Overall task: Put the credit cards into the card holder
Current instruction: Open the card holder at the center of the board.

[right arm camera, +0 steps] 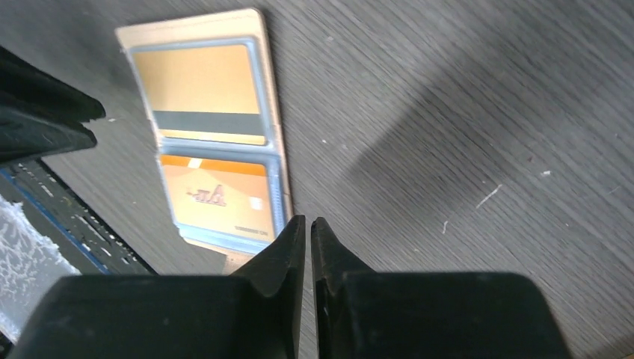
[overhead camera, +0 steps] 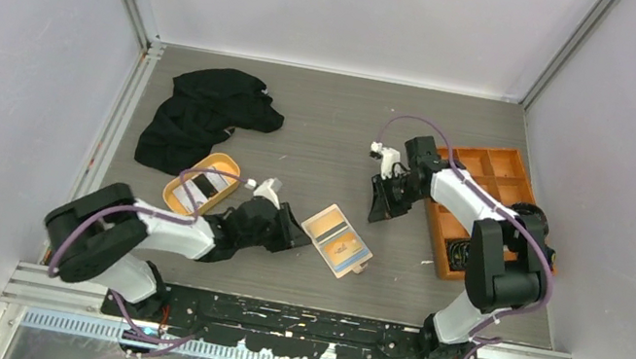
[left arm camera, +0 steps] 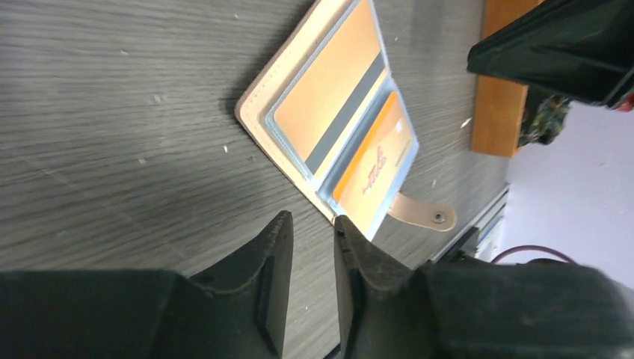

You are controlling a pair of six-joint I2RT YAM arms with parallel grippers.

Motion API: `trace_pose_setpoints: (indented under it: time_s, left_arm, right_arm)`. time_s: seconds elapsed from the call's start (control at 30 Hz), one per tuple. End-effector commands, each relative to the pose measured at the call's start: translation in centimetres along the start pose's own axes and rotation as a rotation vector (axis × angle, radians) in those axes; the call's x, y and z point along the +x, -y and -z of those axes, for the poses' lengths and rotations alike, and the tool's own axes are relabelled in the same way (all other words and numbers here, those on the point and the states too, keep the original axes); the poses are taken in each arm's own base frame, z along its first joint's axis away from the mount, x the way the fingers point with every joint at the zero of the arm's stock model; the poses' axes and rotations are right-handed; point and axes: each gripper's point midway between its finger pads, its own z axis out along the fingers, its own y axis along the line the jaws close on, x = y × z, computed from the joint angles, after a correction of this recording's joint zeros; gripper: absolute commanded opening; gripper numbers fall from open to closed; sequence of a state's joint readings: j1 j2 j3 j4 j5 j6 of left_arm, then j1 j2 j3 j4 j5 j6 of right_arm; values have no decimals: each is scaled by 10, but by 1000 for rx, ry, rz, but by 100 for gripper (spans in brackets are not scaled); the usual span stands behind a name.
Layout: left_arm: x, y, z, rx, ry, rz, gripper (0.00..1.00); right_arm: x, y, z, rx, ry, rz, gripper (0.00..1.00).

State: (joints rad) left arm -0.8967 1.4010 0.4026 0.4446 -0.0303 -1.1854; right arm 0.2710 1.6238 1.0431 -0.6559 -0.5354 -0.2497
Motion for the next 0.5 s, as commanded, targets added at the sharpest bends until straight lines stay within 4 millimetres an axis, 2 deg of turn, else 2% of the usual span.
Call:
trace_pose_setpoints:
  time_s: [0.0,0.17,0.47]
  left_arm:
    - [17,28,-20,75,-30,10,25]
    - [41,20,-28,8,-33,-19,24]
    - [58,5,-37,-76,-43,-46,25]
  right_arm:
    - [-3,11,4,57,-34,6,13]
    - [15,10,-6,7,-133,-9,10]
    - [28,1,-26,25,-246,9,9]
